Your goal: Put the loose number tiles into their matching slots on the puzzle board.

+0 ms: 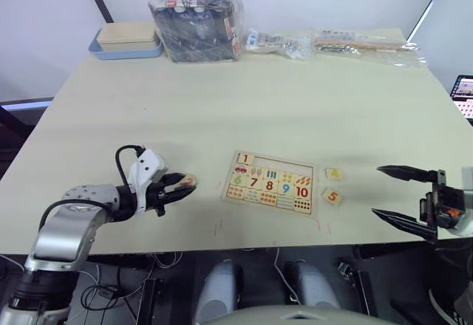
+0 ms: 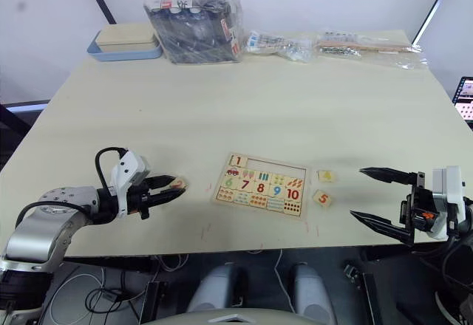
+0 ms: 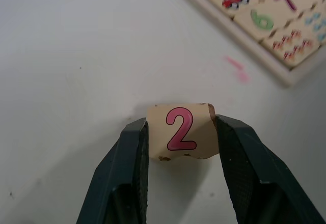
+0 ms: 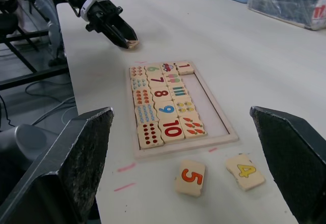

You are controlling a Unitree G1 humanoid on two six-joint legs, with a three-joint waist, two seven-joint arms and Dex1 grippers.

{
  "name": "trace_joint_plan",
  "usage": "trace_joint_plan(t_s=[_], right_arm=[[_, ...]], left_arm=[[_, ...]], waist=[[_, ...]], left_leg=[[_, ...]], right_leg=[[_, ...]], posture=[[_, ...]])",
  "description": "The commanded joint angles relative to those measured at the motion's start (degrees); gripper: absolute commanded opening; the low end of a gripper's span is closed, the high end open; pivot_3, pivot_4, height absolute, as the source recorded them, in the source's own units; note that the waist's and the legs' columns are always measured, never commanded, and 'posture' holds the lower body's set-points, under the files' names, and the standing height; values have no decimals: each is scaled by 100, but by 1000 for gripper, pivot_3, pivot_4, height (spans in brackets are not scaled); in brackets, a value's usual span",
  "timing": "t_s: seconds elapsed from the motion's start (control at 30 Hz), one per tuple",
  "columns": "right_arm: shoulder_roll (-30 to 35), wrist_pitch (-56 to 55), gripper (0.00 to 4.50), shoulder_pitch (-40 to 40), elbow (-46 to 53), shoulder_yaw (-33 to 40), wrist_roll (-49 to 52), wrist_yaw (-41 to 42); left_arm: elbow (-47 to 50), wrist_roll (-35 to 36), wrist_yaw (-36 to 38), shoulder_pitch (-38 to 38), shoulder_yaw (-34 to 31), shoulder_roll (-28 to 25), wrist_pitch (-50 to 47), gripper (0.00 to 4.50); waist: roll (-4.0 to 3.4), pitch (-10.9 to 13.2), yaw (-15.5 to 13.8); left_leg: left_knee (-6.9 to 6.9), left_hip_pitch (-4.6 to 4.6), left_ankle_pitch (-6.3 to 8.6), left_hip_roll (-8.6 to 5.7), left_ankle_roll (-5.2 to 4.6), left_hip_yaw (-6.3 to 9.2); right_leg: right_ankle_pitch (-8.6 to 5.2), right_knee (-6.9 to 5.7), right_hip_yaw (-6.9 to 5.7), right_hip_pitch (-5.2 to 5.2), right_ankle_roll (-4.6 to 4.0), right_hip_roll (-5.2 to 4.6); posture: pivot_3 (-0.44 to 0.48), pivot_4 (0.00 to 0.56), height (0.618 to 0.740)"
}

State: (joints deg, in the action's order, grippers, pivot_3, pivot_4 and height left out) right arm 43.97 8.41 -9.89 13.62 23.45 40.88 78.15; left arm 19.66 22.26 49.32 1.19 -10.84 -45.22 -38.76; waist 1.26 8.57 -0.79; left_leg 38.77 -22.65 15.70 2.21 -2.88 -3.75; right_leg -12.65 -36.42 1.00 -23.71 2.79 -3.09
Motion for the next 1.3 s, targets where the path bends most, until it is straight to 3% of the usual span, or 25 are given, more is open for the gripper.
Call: trace_joint_plan(t_s=[0.03,0.17,0.27,0.4,0.57,0.77,0.8,0.93,1.1,1.2,1.3], right_arm=[[45,-81,4500,90,-35,34,30,98],[34,-13,4500,246,-121,-90,40,110],[54,9,4500,367,-221,-129,39,147],[138,52,4500,532,-363,-172,39,253],[204,91,4500,671,-483,-239,13,359],[194,160,4500,693,-438,-282,14,376],[191,171,4500,671,-412,-266,28,365],[172,195,4500,601,-328,-215,60,315],[110,235,4500,480,-116,-182,109,182],[110,276,4500,345,78,-106,180,129],[128,326,4500,231,280,-41,249,73]], left_arm=[[1378,385,-1213,269,-526,547,-1321,1440],[2778,540,-2754,357,-777,1838,-3130,1440],[3316,478,-3338,311,-766,2430,-3881,1440],[3688,142,-4093,262,-640,3069,-4483,1440],[3682,-195,-4640,439,-320,3541,-4572,1440],[3703,-104,-4413,639,-506,3747,-4389,4347],[3750,-18,-4255,692,-599,3707,-4297,4447],[3780,600,-3159,861,-1394,3128,-3872,4447],[2847,1177,-764,1284,-2172,918,-2480,4447],[1376,894,960,1165,-2009,-439,-930,4447],[297,695,1957,782,-1591,-1113,230,4447]], waist=[[0,0,-9],[6,-1,-7],[8,-3,-3],[7,-4,-5],[6,-5,-4],[-2,-10,1],[-6,-12,4],[-2,-9,22],[-4,-8,-12],[-12,-4,-28],[-17,-1,-20]], left_leg=[[0,-1,0,-1,0,-1],[10,1,0,-5,0,10],[13,4,0,-6,0,16],[13,5,0,-9,0,19],[14,8,0,-11,0,21],[14,15,0,-10,0,19],[14,16,0,-9,0,19],[12,15,0,-5,1,18],[12,9,0,-3,2,20],[12,9,0,-7,2,15],[12,-2,0,-6,3,16]], right_leg=[[0,0,1,1,0,-3],[1,-4,-3,11,2,-3],[1,-8,-4,15,2,5],[0,-9,-2,16,0,10],[0,-8,0,23,-1,13],[-1,-8,3,26,-3,13],[-1,-8,3,26,-3,13],[-2,-8,2,23,-5,18],[-4,-9,-5,12,-8,13],[-5,-6,-9,9,-7,-3],[-4,7,-17,-1,-7,-5]], posture=[[0,150,740],[0,150,740],[0,150,740],[0,150,740],[0,150,740],[0,150,740],[0,150,740],[0,150,740],[0,150,740],[0,150,740],[0,150,740]])
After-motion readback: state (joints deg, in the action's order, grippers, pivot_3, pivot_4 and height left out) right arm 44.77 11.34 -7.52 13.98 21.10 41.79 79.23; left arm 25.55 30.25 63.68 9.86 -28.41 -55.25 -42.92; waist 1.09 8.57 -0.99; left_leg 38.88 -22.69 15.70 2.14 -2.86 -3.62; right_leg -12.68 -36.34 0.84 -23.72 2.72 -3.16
